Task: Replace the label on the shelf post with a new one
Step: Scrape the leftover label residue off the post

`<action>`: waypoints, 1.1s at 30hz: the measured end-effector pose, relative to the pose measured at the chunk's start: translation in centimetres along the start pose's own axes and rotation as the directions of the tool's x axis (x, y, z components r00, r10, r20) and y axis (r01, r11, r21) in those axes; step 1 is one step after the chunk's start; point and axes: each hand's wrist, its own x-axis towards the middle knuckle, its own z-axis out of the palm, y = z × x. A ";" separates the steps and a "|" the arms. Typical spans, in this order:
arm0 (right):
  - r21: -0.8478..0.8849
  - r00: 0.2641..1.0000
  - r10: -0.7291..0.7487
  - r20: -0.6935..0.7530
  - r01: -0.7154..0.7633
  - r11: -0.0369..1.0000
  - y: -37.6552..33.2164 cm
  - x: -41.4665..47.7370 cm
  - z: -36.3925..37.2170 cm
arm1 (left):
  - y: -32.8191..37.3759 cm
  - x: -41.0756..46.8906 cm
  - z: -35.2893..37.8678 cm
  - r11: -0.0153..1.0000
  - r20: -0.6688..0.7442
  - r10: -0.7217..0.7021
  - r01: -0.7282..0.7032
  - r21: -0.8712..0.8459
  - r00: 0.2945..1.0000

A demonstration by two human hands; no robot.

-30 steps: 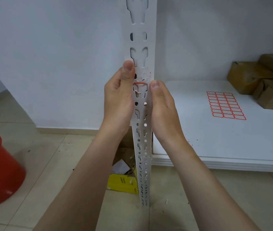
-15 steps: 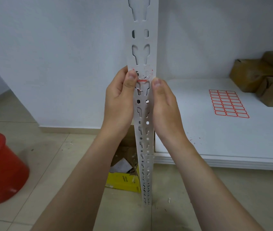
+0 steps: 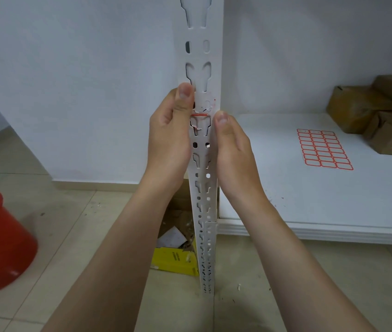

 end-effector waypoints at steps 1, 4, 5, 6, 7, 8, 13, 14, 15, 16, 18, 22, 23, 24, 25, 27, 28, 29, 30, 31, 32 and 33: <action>0.010 1.000 0.002 0.001 -0.002 1.000 0.0 0.0 0.0 | -0.2 0.0 -0.3 0.999 0.020 0.037 -0.037 0.014 0.999; 0.035 1.000 -0.003 -0.010 0.003 0.999 0.1 -0.1 0.2 | -0.4 -0.1 -0.9 0.992 0.067 0.113 -0.116 0.052 0.991; 0.044 1.000 -0.006 -0.017 0.007 0.999 0.2 -0.1 0.2 | -0.2 -0.2 -0.9 0.990 0.078 0.128 -0.132 0.052 0.989; 0.050 1.000 -0.009 -0.023 0.010 0.999 0.2 0.0 0.2 | -0.1 -0.3 -0.8 0.990 0.081 0.132 -0.135 0.038 0.988; 0.052 1.000 -0.011 -0.024 0.012 0.999 0.2 0.0 0.2 | 0.2 -0.3 -0.7 0.994 0.074 0.111 -0.112 0.011 0.991; 0.051 1.000 -0.011 -0.019 0.012 0.999 0.2 0.0 0.3 | 0.5 -0.3 -0.4 0.997 0.056 0.075 -0.074 -0.012 0.996; 0.053 1.000 -0.029 -0.012 0.030 0.998 0.2 0.0 0.2 | 1.6 0.2 0.8 0.997 -0.039 -0.065 0.064 -0.040 0.997; 0.055 0.999 -0.031 -0.011 0.031 0.998 0.3 0.0 0.2 | 1.6 0.3 0.9 0.996 -0.055 -0.077 0.075 -0.049 0.995; 0.056 1.000 -0.029 -0.012 0.030 0.998 0.3 0.0 0.2 | 1.6 0.4 0.9 0.995 -0.067 -0.083 0.079 -0.055 0.994; 0.055 1.000 -0.026 -0.012 0.027 0.998 0.3 0.1 0.2 | 1.5 0.4 1.0 0.995 -0.074 -0.084 0.081 -0.051 0.994; 0.057 1.000 -0.024 -0.009 0.025 0.998 0.3 0.1 0.2 | 1.4 0.3 1.2 0.998 -0.073 -0.064 0.063 -0.015 0.995; 0.045 1.000 -0.013 -0.011 0.014 0.999 0.2 0.1 0.3 | 1.3 0.1 1.1 0.999 -0.049 -0.035 0.034 -0.010 0.998; 0.041 1.000 -0.011 -0.008 0.012 0.999 0.2 0.0 0.3 | 1.2 0.1 1.0 0.999 -0.040 -0.031 0.030 -0.031 0.999; 0.036 1.000 -0.010 -0.006 0.010 0.999 0.2 0.0 0.3 | 1.2 0.0 1.0 0.998 -0.029 -0.029 0.027 -0.061 0.999; 0.034 1.000 -0.009 -0.004 0.010 0.999 0.1 -0.1 0.3 | 1.2 0.1 0.9 0.996 -0.022 -0.031 0.029 -0.086 0.999; 0.031 1.000 -0.002 -0.007 0.002 1.000 0.1 -0.2 0.4 | 1.2 0.1 0.9 0.996 -0.014 -0.027 0.026 -0.083 1.000; 0.032 1.000 0.005 -0.006 -0.005 0.999 0.0 -0.2 0.4 | 1.3 0.0 1.0 0.998 -0.016 -0.019 0.018 -0.067 1.000; 0.031 1.000 0.012 -0.006 -0.012 0.999 0.0 -0.1 0.4 | 1.3 0.0 1.0 0.999 -0.020 -0.009 0.008 -0.043 1.000; 0.031 1.000 0.016 -0.006 -0.015 0.999 0.0 -0.1 0.5 | 1.2 0.0 1.0 1.000 -0.024 0.000 0.000 -0.020 1.000; 0.027 1.000 0.019 -0.009 -0.019 0.999 -0.1 -0.1 0.5 | 1.1 0.0 0.9 1.000 -0.030 0.006 -0.006 -0.006 1.000; 0.022 1.000 0.020 -0.012 -0.020 1.000 -0.1 -0.1 0.5 | 0.9 0.0 0.9 1.000 -0.034 0.016 -0.016 -0.003 0.999; 0.015 1.000 0.020 -0.014 -0.019 1.000 -0.1 -0.1 0.5 | 0.8 -0.1 0.8 1.000 -0.033 0.028 -0.028 -0.005 0.999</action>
